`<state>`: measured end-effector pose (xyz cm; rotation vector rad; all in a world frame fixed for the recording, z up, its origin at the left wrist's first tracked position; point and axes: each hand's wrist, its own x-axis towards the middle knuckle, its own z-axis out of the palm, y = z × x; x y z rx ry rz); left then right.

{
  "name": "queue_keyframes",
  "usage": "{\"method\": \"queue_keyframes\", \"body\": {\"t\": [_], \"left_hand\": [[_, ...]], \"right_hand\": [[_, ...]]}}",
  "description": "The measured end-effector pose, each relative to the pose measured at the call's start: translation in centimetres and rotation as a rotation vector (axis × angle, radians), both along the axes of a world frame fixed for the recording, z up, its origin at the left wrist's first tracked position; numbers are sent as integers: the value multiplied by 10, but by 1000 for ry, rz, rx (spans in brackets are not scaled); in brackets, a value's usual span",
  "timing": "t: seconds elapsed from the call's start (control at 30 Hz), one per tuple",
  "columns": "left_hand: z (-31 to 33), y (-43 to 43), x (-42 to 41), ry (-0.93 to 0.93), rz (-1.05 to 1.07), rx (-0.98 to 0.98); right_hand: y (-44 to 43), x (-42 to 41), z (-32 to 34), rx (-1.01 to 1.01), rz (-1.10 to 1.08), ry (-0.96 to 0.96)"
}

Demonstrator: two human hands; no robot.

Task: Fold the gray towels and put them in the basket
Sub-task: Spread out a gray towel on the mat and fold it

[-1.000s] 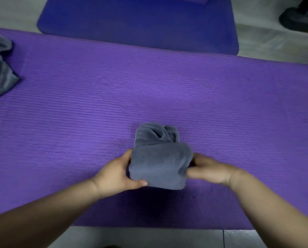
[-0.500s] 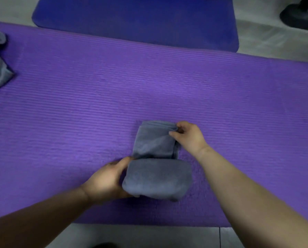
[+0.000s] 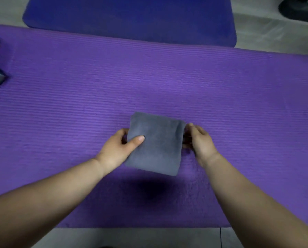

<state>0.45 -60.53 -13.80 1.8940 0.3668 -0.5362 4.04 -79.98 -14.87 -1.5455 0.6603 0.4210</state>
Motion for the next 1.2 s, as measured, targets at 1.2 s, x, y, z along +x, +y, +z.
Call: {"method": "queue_keyframes", "body": {"t": [1.2], "left_hand": [[68, 3, 30, 114, 405, -560]], "right_hand": [[17, 13, 73, 540, 414, 116]]}}
